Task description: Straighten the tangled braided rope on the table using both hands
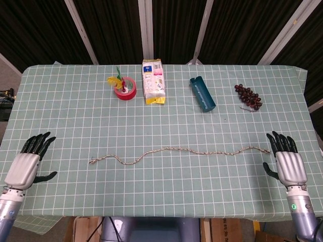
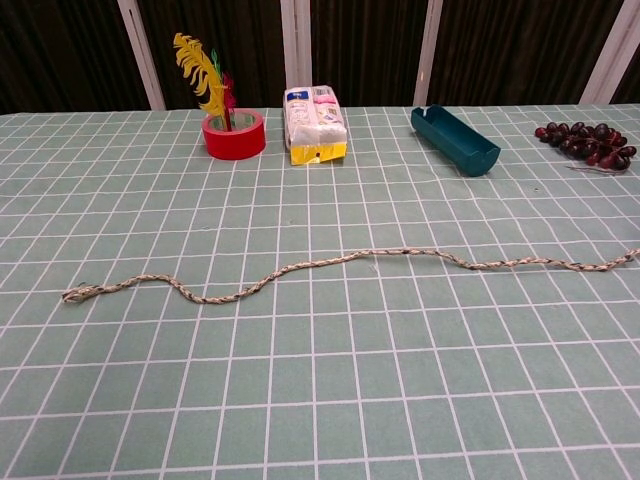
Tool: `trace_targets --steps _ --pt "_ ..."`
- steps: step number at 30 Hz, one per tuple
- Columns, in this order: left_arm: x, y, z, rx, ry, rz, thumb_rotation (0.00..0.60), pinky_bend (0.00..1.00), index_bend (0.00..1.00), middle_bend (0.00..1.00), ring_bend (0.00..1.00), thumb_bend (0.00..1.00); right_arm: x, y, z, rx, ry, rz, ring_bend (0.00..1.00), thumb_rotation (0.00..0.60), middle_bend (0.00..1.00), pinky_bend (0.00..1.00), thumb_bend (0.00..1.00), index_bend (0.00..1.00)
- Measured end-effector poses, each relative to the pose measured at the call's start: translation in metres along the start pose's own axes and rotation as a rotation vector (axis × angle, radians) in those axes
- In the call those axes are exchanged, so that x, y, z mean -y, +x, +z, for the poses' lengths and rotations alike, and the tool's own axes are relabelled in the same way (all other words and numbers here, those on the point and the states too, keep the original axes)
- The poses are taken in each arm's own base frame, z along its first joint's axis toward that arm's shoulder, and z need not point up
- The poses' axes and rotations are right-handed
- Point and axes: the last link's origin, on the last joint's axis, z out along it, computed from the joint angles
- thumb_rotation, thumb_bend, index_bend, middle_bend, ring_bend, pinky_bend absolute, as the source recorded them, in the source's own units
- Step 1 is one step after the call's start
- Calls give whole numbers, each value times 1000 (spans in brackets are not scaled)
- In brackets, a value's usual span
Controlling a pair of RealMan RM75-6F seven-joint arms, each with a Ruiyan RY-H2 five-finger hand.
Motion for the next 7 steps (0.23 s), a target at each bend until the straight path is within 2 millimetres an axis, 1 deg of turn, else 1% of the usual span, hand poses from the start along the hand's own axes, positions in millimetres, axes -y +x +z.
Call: trace_targets --steps 4,7 --pt "11 8 -27 -22 -14 30 600 0 87 0 0 103 -8 10 -27 -36 46 -22 0 600 0 0 358 0" --pt "17 14 -42 -41 -6 8 600 0 87 0 0 103 -12 14 -48 -48 76 -39 0 600 0 0 357 0"
